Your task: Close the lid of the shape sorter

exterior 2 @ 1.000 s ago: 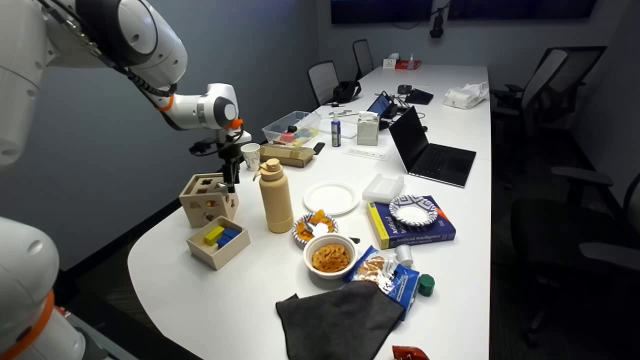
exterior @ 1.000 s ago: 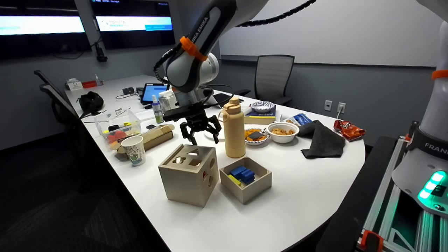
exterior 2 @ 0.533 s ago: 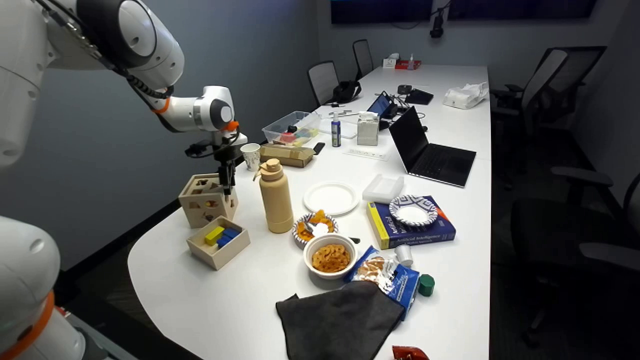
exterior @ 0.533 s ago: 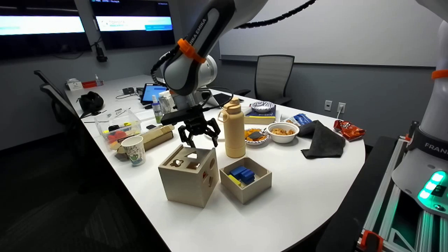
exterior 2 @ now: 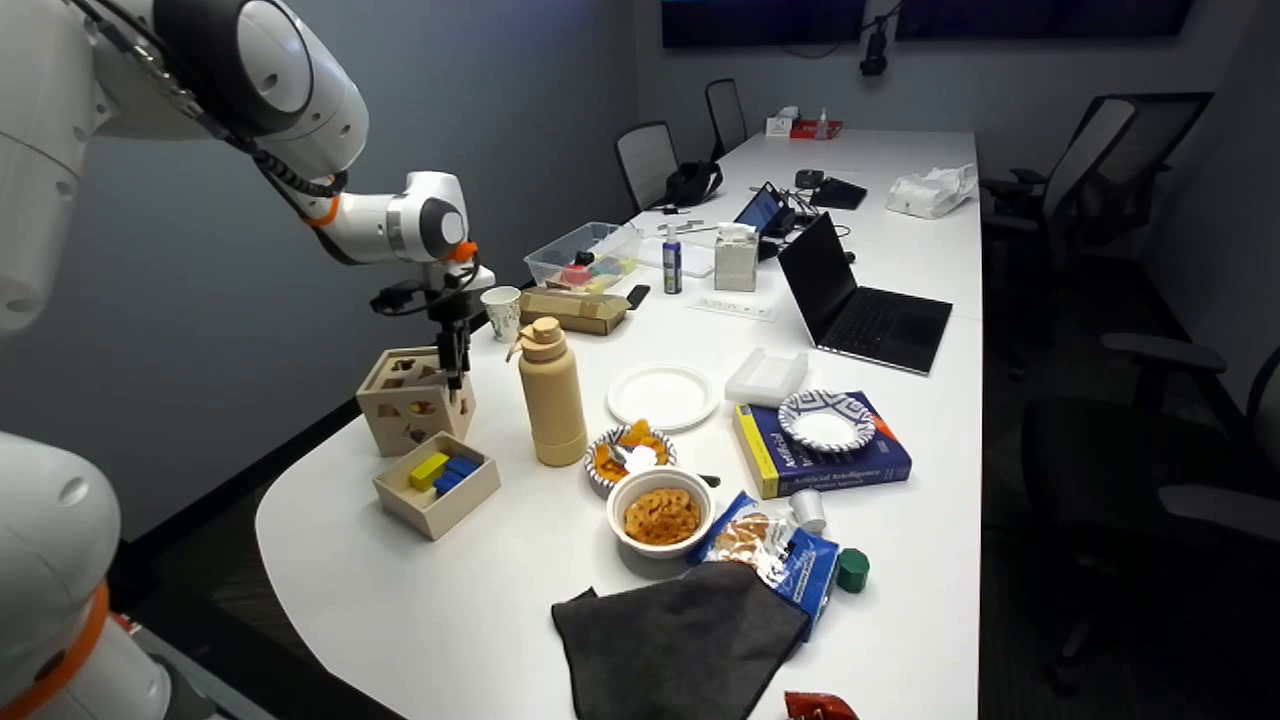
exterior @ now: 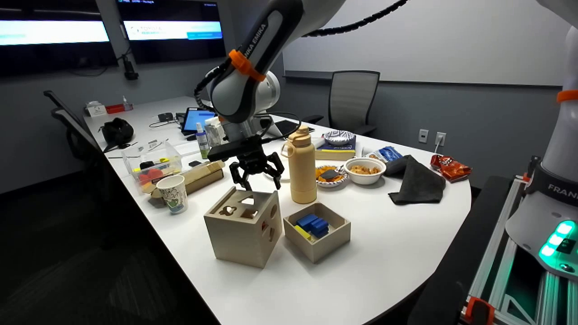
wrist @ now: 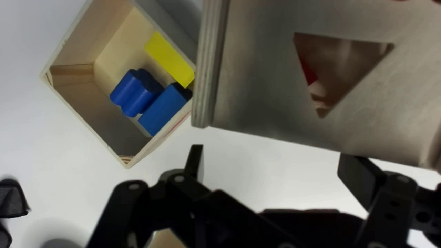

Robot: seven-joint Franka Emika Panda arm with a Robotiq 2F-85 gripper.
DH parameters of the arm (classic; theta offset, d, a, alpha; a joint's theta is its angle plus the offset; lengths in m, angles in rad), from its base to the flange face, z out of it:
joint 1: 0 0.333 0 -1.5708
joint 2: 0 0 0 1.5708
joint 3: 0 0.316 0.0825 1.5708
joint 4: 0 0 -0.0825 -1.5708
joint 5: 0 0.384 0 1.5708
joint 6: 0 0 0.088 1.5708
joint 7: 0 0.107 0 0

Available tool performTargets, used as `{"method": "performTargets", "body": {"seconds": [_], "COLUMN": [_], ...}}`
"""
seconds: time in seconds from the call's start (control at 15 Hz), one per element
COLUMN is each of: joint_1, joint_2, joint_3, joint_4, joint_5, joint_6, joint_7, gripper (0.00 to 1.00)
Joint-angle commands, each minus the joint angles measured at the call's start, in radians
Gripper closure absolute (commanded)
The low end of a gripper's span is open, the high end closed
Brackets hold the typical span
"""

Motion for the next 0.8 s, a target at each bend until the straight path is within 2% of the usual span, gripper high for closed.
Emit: {"method": "performTargets", "body": {"seconds": [0.0,0.73], "joint_1": [0.011,0.058], "joint_2": [-0.044,-0.175], "joint_3": [-0.002,0.01], "joint_4": [-0.017,-0.096], "joint_5": [0.013,-0.016], "joint_6": [-0.016,0.004], "joint_7": [-0.015,-0.051], "gripper": [0.0,0.0]}}
